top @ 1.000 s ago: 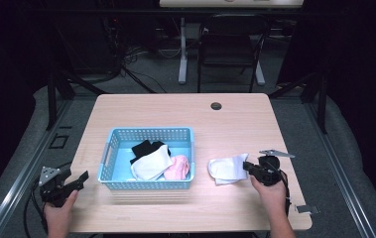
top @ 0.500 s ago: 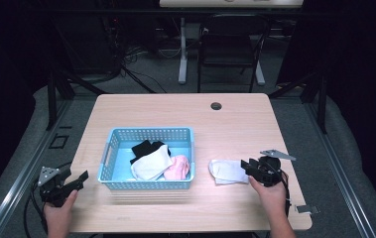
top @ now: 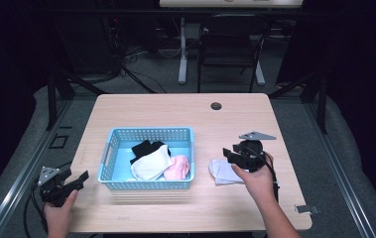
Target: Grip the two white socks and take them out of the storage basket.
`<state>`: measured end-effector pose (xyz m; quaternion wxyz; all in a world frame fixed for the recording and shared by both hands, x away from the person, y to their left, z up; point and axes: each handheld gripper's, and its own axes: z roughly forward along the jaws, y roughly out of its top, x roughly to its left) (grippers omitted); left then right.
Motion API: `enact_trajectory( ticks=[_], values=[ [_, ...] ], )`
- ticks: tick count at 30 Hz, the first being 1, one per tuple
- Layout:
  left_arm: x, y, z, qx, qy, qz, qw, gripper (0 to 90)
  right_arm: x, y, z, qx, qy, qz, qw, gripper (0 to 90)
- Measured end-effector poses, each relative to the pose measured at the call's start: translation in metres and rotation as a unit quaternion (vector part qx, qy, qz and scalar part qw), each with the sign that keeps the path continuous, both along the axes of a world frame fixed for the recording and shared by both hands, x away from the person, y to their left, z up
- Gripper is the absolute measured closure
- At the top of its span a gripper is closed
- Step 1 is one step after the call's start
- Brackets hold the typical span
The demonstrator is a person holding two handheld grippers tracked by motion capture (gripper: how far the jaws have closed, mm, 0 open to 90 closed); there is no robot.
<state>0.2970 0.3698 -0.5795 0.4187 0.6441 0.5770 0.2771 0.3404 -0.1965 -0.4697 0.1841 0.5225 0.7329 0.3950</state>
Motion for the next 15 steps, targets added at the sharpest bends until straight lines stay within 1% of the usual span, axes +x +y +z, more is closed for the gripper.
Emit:
enact_trajectory(
  ticks=[5,6,9,15],
  values=[
    [0.000,0.000,0.000,-0.001,0.001,-0.001,1.0000,28.4,0.008,0.021,0.011,-0.008,0.007,0.025,0.9996,59.7],
    [0.000,0.000,0.000,0.001,0.003,-0.001,1.0000,28.4,0.009,0.025,0.013,-0.012,0.011,0.032,0.9994,59.9],
    [0.000,0.001,0.000,-0.002,0.001,0.000,1.0000,28.4,0.011,0.038,0.021,-0.012,0.017,0.049,0.9986,60.6],
    [0.001,0.001,0.000,-0.003,0.001,0.000,1.0000,28.4,0.018,0.064,0.032,-0.028,0.026,0.078,0.9962,61.2]
  ],
)
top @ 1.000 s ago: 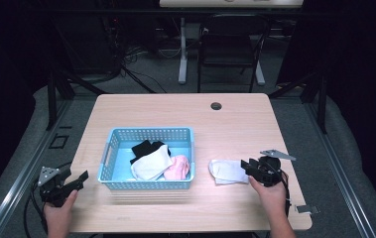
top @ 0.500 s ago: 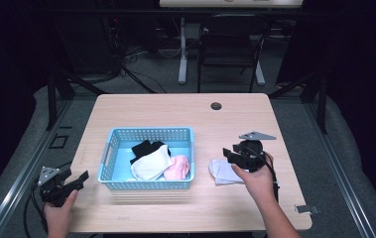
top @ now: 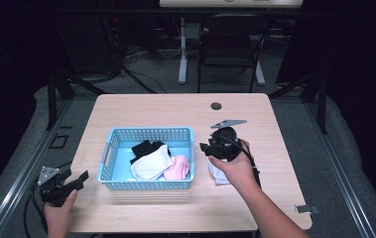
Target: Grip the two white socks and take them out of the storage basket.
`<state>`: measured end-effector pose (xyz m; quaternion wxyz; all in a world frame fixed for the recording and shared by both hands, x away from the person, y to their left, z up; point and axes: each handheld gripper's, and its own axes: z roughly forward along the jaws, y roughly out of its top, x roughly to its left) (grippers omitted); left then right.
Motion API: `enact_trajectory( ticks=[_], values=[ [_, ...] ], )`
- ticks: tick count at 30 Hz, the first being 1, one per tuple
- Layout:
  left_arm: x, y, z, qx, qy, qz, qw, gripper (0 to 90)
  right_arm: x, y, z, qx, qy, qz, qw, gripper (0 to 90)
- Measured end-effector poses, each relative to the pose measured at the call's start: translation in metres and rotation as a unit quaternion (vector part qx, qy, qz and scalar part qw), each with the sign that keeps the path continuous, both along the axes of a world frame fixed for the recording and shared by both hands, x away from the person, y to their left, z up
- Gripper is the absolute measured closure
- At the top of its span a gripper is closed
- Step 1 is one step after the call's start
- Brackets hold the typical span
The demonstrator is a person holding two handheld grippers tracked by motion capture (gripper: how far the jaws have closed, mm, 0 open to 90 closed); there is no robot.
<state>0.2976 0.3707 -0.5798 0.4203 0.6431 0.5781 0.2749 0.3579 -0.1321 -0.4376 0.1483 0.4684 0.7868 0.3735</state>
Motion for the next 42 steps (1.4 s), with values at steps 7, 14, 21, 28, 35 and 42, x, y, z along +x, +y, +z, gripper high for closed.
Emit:
enact_trajectory(
  ticks=[7,14,21,28,35,42],
  values=[
    [0.000,0.001,0.000,0.000,0.003,0.000,1.0000,28.4,0.011,0.036,0.011,-0.011,0.012,0.033,0.9993,62.8],
    [0.000,0.001,0.000,0.000,0.003,0.000,1.0000,28.4,0.029,0.067,0.012,-0.016,0.040,0.048,0.9979,64.8],
    [0.001,0.001,0.000,0.002,0.003,-0.003,1.0000,28.4,0.046,0.099,-0.005,-0.015,0.080,0.052,0.9953,66.5],
    [0.001,0.001,0.000,0.000,0.002,-0.002,1.0000,28.4,0.065,0.120,-0.029,-0.046,0.124,0.047,0.9901,66.8],
    [0.001,0.001,0.000,-0.001,0.002,-0.003,1.0000,28.4,0.078,0.127,-0.044,-0.037,0.166,0.033,0.9848,67.6],
    [0.001,0.001,0.000,-0.001,0.000,-0.004,1.0000,27.9,0.084,0.131,-0.063,-0.047,0.198,0.027,0.9788,68.2]
  ],
)
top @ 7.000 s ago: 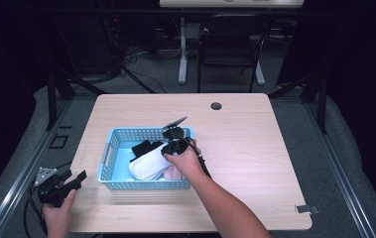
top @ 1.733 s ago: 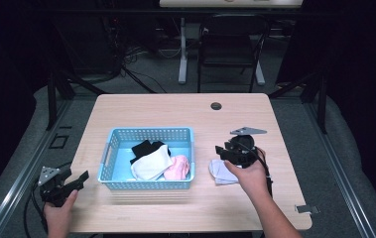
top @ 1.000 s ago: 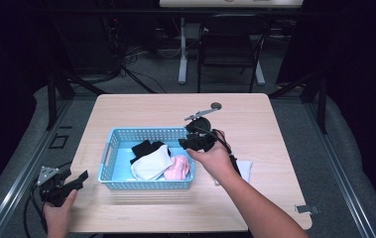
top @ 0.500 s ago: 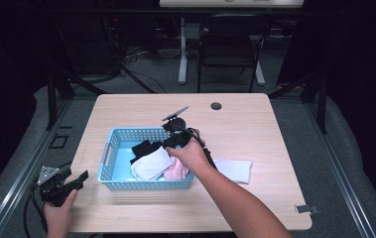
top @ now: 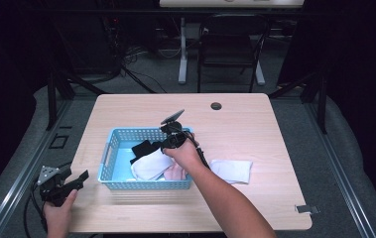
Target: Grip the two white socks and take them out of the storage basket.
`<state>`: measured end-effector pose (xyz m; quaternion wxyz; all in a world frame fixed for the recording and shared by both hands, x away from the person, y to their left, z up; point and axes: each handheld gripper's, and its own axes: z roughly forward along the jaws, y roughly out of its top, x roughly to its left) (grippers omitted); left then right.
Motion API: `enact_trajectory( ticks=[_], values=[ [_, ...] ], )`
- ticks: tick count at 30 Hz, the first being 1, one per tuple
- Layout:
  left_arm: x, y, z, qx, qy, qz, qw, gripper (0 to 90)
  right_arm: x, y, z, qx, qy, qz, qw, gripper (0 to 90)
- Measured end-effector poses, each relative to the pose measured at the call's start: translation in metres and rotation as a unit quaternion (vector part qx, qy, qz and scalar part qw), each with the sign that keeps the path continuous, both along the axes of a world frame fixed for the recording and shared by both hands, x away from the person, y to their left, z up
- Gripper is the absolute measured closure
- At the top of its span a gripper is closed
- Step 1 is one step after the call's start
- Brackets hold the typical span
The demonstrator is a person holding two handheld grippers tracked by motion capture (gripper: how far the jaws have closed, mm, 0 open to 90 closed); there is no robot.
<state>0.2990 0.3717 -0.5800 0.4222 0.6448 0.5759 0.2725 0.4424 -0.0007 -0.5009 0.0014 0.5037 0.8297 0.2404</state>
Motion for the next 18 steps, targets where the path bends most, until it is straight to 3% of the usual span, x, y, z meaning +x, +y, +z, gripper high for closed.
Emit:
enact_trajectory(
  ticks=[8,12,15,18],
  values=[
    [0.000,-0.001,0.000,0.001,0.003,-0.002,1.0000,27.8,0.003,0.003,-0.015,-0.008,0.026,0.003,0.9996,68.4],
    [0.001,-0.001,0.000,0.001,0.003,-0.002,1.0000,27.8,0.003,0.006,-0.022,-0.009,0.036,-0.003,0.9993,73.3],
    [0.001,-0.001,0.000,0.000,0.003,-0.002,1.0000,27.8,0.001,0.007,-0.021,-0.006,0.028,-0.006,0.9996,83.1],
    [0.001,0.000,0.000,-0.001,0.004,-0.002,1.0000,27.8,-0.001,0.008,-0.016,-0.014,0.022,0.015,0.9995,86.0]
  ],
)
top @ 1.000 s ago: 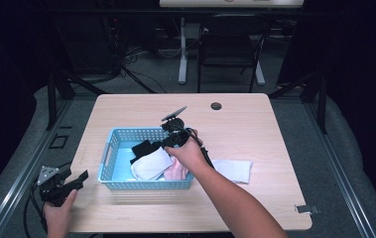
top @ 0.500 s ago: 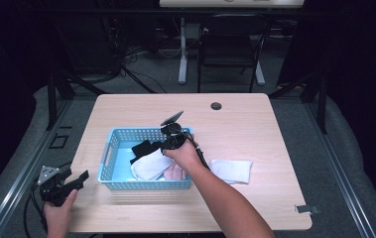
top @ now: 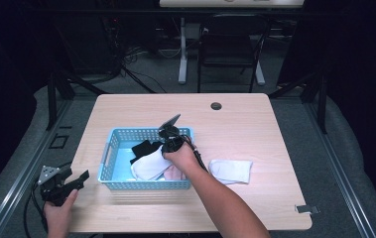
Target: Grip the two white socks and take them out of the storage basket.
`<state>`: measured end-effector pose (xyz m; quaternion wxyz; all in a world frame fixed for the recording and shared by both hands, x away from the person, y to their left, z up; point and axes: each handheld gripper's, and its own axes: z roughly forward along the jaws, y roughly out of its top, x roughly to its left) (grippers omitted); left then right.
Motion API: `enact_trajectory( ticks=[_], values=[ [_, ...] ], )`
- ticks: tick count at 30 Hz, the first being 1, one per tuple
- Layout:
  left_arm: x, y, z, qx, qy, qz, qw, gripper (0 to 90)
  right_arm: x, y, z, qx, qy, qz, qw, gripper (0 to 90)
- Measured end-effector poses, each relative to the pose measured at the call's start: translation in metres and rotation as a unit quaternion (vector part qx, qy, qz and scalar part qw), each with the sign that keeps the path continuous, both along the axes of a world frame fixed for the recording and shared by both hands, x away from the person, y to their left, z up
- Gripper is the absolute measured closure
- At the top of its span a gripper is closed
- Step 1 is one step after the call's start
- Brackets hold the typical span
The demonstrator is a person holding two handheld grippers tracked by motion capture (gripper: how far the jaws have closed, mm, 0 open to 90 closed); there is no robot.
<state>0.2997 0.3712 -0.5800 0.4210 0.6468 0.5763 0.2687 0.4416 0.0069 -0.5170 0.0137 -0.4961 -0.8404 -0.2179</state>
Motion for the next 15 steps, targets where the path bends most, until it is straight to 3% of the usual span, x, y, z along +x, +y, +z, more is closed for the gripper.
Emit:
enact_trajectory(
  ticks=[8,11,15],
  values=[
    [0.000,0.000,0.000,0.000,0.001,0.000,1.0000,27.8,-0.007,0.000,0.011,0.014,-0.017,0.015,0.9996,86.6],
    [0.000,0.000,0.000,0.000,0.001,0.000,1.0000,27.8,-0.015,0.001,0.022,0.023,-0.045,0.032,0.9982,86.7],
    [0.000,0.000,0.000,-0.001,0.001,0.000,1.0000,27.8,-0.028,0.004,0.039,0.033,-0.090,0.062,0.9935,86.7]
  ],
)
